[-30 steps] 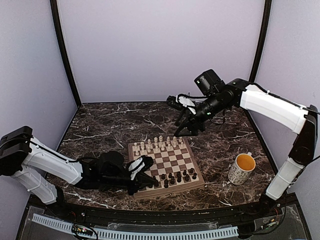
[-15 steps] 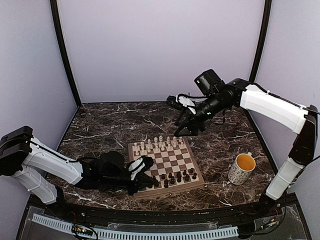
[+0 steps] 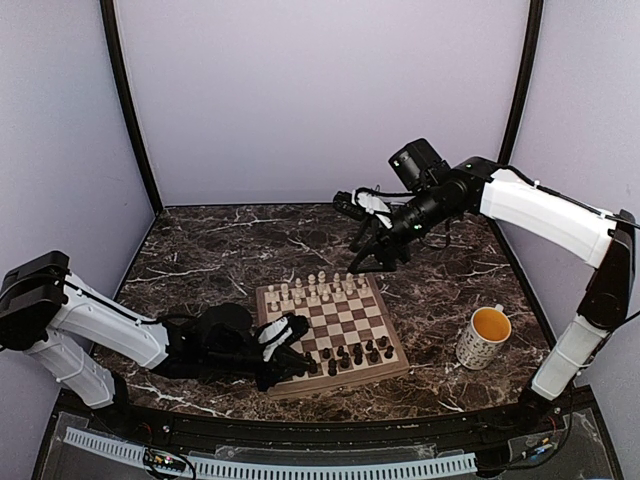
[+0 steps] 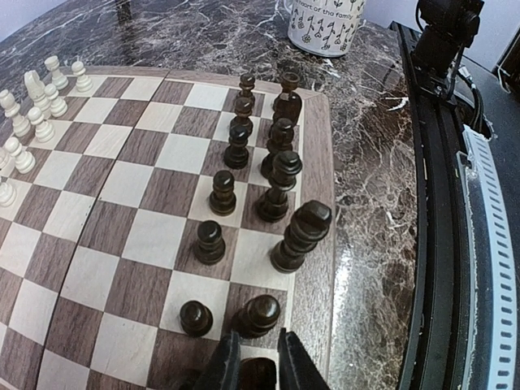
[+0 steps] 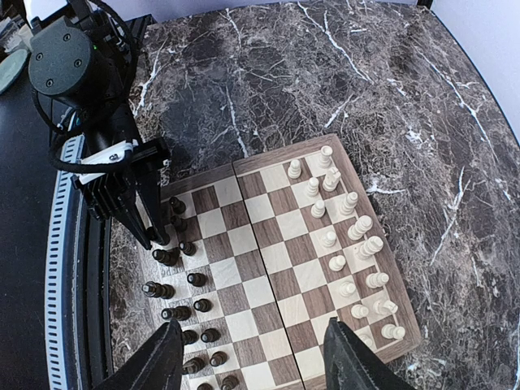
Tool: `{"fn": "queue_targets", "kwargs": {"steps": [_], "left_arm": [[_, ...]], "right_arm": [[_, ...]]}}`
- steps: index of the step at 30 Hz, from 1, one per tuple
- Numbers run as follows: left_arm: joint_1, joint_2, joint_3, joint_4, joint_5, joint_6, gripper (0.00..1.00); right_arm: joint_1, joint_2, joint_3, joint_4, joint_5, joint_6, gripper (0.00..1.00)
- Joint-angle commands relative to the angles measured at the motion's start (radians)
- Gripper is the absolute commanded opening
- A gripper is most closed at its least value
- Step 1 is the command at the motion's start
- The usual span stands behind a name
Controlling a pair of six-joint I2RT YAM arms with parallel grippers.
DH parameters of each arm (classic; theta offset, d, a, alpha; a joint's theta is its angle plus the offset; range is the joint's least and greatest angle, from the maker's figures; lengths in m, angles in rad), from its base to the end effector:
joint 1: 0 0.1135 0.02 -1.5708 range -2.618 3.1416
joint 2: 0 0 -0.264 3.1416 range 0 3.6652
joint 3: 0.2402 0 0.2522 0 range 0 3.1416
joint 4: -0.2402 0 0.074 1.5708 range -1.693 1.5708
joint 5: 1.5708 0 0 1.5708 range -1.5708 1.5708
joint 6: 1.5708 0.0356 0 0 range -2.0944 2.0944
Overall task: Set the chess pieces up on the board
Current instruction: Place the knight at g8.
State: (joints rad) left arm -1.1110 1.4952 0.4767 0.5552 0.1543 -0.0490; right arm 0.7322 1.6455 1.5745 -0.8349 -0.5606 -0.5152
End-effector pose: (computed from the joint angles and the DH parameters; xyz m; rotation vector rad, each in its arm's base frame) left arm 0.1182 -0.2509 0.1509 1.1734 1.7958 -0.8646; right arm 0.2495 0.2498 0.3373 -1.6161 1.8324 0.7867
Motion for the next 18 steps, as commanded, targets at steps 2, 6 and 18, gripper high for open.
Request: {"fn": "queue_targets", "kwargs": {"steps": [2, 6, 18], "left_arm": [[-0.007, -0.023, 0.010, -0.008, -0.010, -0.001, 0.21], [-0.007, -0.034, 0.003, -0.006, -0.011, -0.001, 0.23], [-0.006, -0.372, 0.165, -0.342, -0.179, 0.087, 0.48]], "right_arm": [[-0.004, 0.001, 0.028, 0.003, -0.013, -0.002, 0.60], [-0.004, 0.001, 0.034, -0.001, -0.013, -0.002, 0.60], [-0.107, -0.085, 0.041, 0.022, 0.055, 0.019, 0.62]]}}
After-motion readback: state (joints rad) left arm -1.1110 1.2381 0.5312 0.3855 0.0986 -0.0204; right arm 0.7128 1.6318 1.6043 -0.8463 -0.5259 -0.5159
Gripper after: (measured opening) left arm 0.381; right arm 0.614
